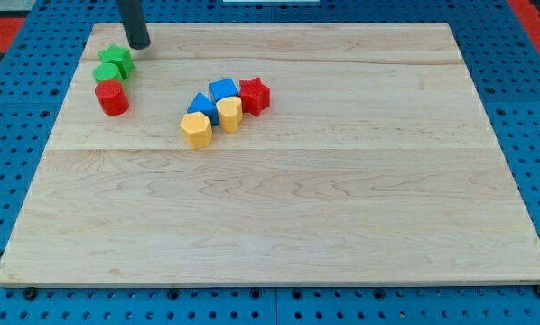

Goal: Push green blocks and red circle towards the bottom of the board

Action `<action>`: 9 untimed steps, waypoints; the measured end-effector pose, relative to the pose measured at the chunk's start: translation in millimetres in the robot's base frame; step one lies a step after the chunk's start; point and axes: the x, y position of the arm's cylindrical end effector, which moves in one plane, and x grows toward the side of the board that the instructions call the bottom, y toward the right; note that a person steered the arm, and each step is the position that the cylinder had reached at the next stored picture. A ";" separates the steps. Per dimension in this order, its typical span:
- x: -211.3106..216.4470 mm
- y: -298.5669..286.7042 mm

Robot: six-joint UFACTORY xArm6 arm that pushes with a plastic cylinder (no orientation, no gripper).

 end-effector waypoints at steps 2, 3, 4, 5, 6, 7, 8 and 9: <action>28.7 -43.6; 46.4 -30.2; 63.7 -27.6; 86.9 -27.6; 108.0 -26.1; 127.8 -19.7; 158.6 -19.8; 189.1 -19.8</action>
